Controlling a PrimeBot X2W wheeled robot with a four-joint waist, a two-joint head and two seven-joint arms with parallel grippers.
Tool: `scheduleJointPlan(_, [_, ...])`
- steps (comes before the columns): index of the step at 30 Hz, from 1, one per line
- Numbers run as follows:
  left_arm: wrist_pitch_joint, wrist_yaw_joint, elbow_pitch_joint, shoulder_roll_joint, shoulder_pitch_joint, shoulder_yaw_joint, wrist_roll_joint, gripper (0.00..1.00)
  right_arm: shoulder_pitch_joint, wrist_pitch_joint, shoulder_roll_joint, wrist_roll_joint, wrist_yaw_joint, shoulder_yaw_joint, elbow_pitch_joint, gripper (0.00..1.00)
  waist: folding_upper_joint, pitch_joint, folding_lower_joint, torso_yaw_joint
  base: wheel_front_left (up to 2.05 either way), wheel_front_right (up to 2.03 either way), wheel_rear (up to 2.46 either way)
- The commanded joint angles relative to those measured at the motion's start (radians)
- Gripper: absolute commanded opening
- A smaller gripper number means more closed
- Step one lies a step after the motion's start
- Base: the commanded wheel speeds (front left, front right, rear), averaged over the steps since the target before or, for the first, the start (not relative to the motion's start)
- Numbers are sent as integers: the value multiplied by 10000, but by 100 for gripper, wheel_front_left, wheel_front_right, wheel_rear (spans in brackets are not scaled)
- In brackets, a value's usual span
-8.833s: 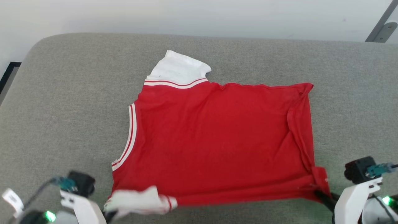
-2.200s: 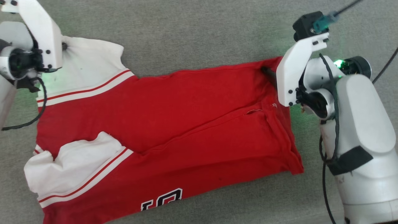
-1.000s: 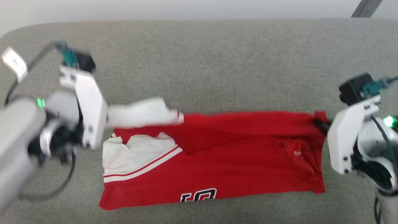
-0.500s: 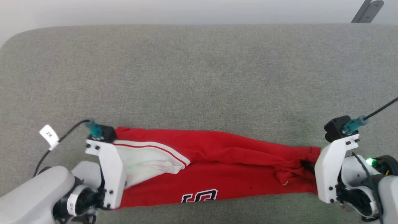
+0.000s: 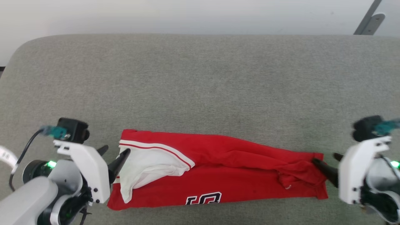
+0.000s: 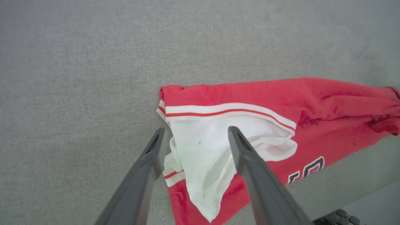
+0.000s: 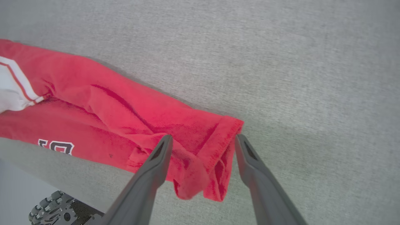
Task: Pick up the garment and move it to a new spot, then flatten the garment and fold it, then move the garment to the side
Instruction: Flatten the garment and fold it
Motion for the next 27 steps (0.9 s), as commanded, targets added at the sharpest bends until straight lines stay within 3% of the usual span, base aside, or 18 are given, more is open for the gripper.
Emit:
scheduleJointPlan(1, [-494,-49,-117,20,264,156,94,100,172,-67,-27,13,-5,-238,-55,100,-1,23,0,94,0,0,0])
scheduleJointPlan(8, [-3325,58,-343,-53,1406,985,366,100,518,-77,-78,169,-5,-1128,484,100,-1,221,0,476,0,0,0])
scheduleJointPlan(13, [-4522,48,-251,-174,2007,1315,336,100,554,-88,-152,192,-5,-1179,1078,100,-1,323,0,738,0,0,0])
scheduleJointPlan(24, [-5642,-280,264,-809,3085,1948,132,100,-112,-161,-136,894,-2,470,3275,100,-1,476,0,1307,0,0,0])
scheduleJointPlan(26, [-5707,-309,383,-960,3173,2184,196,100,-266,-67,-240,1083,-2,877,3633,0,-1,474,0,1355,0,0,0])
scheduleJointPlan(27, [-5723,-402,391,-1024,3227,2285,253,100,-354,-89,-281,1223,-2,1008,3745,0,-1,472,0,1369,0,0,0])
